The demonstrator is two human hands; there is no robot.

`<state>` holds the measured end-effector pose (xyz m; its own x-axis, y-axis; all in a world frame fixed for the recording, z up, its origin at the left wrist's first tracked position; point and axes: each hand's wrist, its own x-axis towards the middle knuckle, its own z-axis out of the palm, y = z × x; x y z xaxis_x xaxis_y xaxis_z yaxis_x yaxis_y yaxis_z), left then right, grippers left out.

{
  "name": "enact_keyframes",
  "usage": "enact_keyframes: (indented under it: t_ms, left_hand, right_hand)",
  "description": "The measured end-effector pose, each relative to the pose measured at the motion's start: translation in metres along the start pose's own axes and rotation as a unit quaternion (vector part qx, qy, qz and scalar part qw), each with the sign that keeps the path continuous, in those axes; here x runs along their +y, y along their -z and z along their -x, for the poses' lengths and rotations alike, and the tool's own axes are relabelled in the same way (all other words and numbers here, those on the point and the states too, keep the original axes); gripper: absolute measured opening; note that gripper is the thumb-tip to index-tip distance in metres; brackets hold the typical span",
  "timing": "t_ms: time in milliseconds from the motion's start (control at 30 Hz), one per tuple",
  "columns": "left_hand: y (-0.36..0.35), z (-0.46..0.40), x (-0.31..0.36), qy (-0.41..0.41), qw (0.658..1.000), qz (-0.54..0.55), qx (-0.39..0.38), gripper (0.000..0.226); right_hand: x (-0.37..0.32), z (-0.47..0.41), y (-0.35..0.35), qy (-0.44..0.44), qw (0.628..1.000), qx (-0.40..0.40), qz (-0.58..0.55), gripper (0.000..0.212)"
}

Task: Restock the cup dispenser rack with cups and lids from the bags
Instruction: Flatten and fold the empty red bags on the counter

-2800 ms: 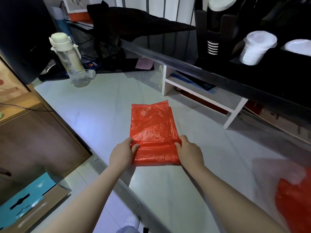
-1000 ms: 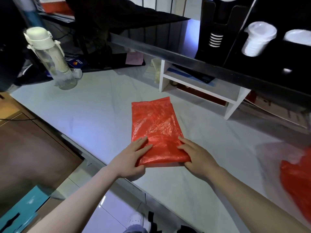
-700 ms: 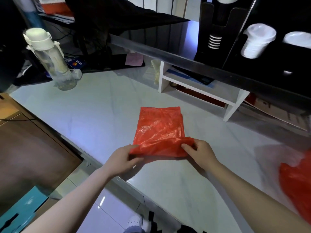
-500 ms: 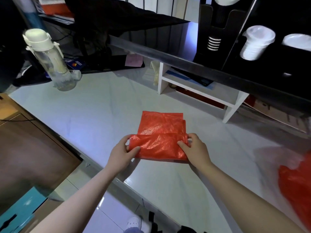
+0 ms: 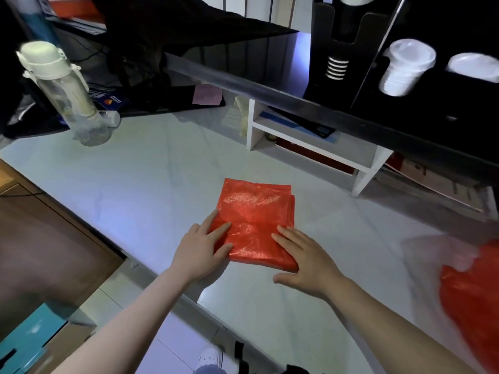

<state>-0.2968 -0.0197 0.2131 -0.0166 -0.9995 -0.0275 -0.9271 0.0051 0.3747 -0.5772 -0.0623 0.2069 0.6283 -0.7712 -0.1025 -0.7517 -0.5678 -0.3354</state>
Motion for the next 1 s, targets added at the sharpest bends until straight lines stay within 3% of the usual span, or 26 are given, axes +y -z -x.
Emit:
enact_keyframes:
  t_ms: [100,167,267,333,433,533,600,633,733,800,867,900,967,1000]
  left_hand:
    - [0.009,-0.006,-0.002,0.013,0.999,-0.009,-0.043,0.071]
    - [0.015,-0.007,-0.002,0.032,0.998,0.015,-0.044,0.081]
    - [0.023,-0.009,0.001,0.02,0.991,0.133,-0.017,0.07]
    - [0.028,-0.013,0.002,-0.022,0.975,0.221,0.015,0.067]
    - [0.032,-0.013,0.007,-0.066,0.962,0.261,0.042,0.054]
    - [0.024,-0.015,0.008,0.026,0.965,0.255,0.061,0.026]
    - [0.017,-0.022,0.011,0.092,0.96,0.248,0.088,0.021]
    - [0.015,-0.026,0.012,0.116,0.959,0.239,0.095,0.028]
    - [0.011,-0.036,0.017,0.14,0.966,0.205,0.076,0.08]
    - [0.011,-0.038,0.024,0.09,0.988,0.095,0.077,0.09]
    - [0.012,-0.042,0.036,-0.032,0.988,-0.047,0.145,0.076]
    - [0.012,-0.046,0.042,-0.082,0.982,-0.086,0.144,0.07]
    - [0.01,-0.054,0.052,-0.121,0.987,-0.096,0.035,0.068]
    - [0.007,-0.057,0.053,-0.097,0.992,-0.07,-0.032,0.067]
  right_hand:
    - [-0.008,-0.005,0.008,-0.057,0.989,0.068,-0.117,0.06]
    - [-0.011,-0.011,0.014,-0.116,0.96,0.117,-0.225,0.031]
    - [-0.006,-0.021,0.017,-0.189,0.923,0.175,-0.287,0.008]
    - [-0.003,-0.028,0.017,-0.226,0.906,0.188,-0.304,0.012]
    - [0.001,-0.036,0.016,-0.269,0.907,0.187,-0.264,0.02]
    - [0.003,-0.042,0.014,-0.291,0.914,0.185,-0.214,0.028]
    - [0.001,-0.044,0.013,-0.3,0.916,0.184,-0.192,0.032]
    - [0.0,-0.045,0.013,-0.305,0.916,0.185,-0.186,0.033]
    - [-0.005,-0.049,0.016,-0.303,0.915,0.204,-0.169,0.032]
    - [-0.01,-0.052,0.019,-0.279,0.924,0.216,-0.147,0.031]
    - [-0.013,-0.057,0.022,-0.261,0.933,0.21,-0.127,0.029]
    - [-0.013,-0.06,0.022,-0.258,0.938,0.202,-0.114,0.027]
    - [-0.013,-0.063,0.022,-0.26,0.943,0.187,-0.091,0.024]
    - [-0.013,-0.064,0.022,-0.264,0.944,0.178,-0.084,0.024]
